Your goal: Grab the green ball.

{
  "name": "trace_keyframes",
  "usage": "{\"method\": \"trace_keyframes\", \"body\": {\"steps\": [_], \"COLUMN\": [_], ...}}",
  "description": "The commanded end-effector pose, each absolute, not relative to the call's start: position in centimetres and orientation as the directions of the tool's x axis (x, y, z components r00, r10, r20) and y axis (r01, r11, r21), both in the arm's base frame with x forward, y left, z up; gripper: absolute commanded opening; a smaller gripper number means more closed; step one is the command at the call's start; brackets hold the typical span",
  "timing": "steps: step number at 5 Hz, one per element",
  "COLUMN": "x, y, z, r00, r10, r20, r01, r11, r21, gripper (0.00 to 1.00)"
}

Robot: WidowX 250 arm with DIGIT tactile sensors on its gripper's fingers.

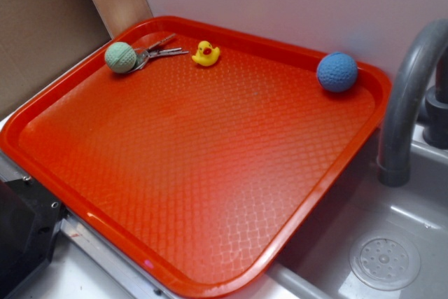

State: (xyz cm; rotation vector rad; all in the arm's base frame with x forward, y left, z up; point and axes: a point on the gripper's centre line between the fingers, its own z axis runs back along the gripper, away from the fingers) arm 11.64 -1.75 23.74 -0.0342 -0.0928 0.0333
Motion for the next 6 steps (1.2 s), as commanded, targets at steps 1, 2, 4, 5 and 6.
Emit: {"method": "trace_keyframes", "body": {"steps": [1,2,4,5,6], "x": [11.6,16.6,23.2,26.0,27.5], "y": [-1.8,2.5,7.2,9.0,8.6], "z": [23.7,18.7,11.4,9.4,8.8], "r00": [0.995,0.96,0.95,0.961,0.972], "r10": [0.035,0.267,0.305,0.256,0.206], "r20": [0.092,0.089,0.072,0.104,0.114], "r01": [-0.032,-0.271,-0.305,-0.257,-0.206], "r11": [0.999,0.962,0.952,0.966,0.978], "r21": [-0.036,0.031,-0.012,-0.005,-0.009], "gripper": [1.0,1.0,1.0,1.0,1.0]}}
